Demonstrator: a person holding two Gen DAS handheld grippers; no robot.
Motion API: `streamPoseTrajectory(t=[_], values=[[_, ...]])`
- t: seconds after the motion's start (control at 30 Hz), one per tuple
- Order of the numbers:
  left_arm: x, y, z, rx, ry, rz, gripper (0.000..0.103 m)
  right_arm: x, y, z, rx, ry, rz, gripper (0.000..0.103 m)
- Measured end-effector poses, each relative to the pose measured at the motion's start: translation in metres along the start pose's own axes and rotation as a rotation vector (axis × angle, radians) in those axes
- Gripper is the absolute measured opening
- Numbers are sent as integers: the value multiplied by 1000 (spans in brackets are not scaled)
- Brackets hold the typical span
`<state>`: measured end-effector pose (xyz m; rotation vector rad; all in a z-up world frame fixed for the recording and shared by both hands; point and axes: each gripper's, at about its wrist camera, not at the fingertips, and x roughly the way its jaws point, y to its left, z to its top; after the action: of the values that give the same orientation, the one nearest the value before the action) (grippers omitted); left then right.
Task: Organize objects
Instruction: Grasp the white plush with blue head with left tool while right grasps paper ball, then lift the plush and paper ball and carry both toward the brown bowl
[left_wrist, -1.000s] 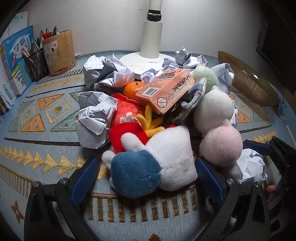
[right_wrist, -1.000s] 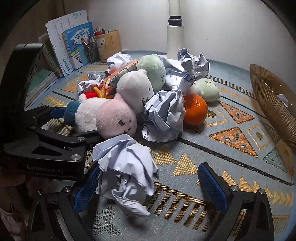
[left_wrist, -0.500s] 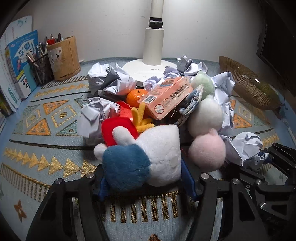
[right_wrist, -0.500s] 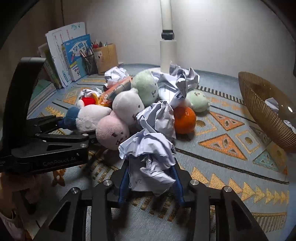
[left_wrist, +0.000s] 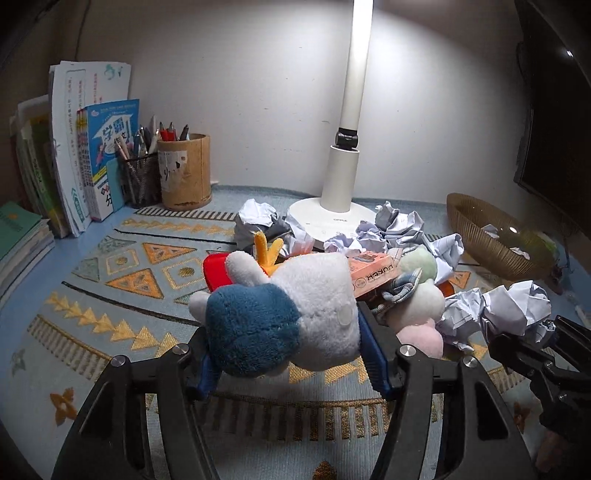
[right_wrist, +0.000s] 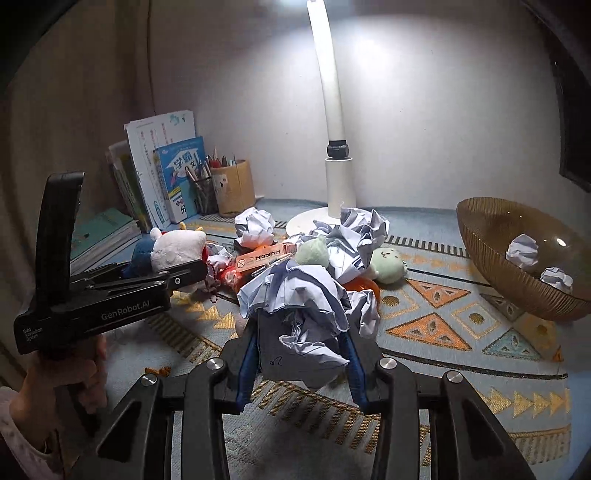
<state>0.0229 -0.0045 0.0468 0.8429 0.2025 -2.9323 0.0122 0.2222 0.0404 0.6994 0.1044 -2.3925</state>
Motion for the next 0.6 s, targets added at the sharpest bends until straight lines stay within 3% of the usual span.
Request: streamPoseTrajectory(t=[0.27,0.6], values=[[-3,-2,0,3,-19,1,60,-20,-3,-2,8,-101,120,41],[-7,-3,-2,6,-35,1,61,-21,-24,-3,120,-117,188,41]])
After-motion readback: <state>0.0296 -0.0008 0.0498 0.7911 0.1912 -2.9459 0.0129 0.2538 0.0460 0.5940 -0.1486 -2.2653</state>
